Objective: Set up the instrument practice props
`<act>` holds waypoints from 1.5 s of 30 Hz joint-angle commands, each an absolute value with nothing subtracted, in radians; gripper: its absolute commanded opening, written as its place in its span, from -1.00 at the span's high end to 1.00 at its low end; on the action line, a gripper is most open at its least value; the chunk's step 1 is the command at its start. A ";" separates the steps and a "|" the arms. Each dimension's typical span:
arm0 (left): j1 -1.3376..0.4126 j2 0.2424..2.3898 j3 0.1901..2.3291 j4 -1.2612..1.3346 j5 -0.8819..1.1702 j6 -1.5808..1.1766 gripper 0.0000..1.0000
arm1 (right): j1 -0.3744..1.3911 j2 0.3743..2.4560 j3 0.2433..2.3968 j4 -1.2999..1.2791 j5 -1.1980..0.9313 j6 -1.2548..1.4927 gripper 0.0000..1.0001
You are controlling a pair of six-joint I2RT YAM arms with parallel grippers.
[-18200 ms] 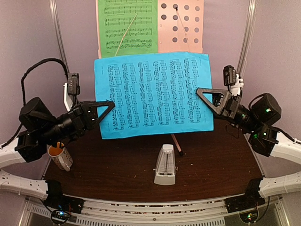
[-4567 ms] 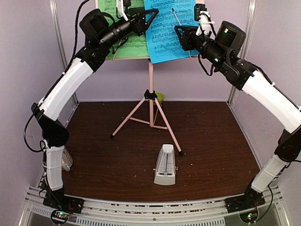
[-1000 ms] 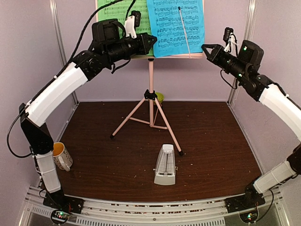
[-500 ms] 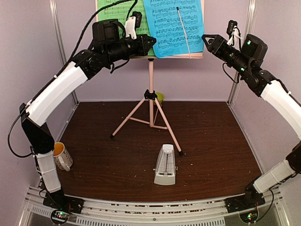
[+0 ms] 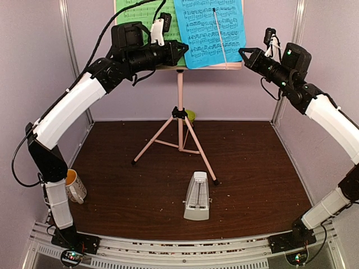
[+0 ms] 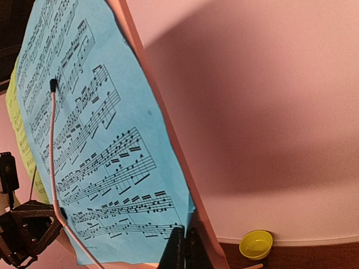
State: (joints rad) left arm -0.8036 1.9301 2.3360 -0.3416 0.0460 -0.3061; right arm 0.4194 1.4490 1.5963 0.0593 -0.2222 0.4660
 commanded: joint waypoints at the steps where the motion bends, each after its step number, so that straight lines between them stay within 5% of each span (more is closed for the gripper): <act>1: -0.792 1.939 2.371 -0.322 0.061 -0.290 1.00 | 0.416 1.406 1.560 0.086 -0.215 0.454 1.00; 9: -0.790 1.943 2.383 -0.331 0.057 -0.286 1.00 | 0.415 1.367 1.478 0.099 -0.188 0.445 1.00; 12: -0.790 1.942 2.391 -0.347 0.056 -0.284 0.72 | 0.415 1.367 1.492 0.086 -0.184 0.437 0.44; 20: -0.792 1.845 2.327 -0.343 0.056 -0.286 -0.05 | 0.414 1.321 1.516 0.066 -0.168 0.426 -0.14; 28: -0.798 1.607 2.023 -0.278 0.036 -0.306 -0.94 | 0.415 1.230 1.446 -0.012 -0.137 0.428 -0.98; 35: -0.801 1.442 1.786 -0.326 0.052 -0.318 -0.96 | 0.425 1.194 1.468 -0.204 -0.128 0.417 -1.00; 45: -0.806 1.149 1.385 -0.308 -0.031 -0.326 -0.96 | 0.482 0.971 1.090 -0.159 -0.148 0.483 -1.00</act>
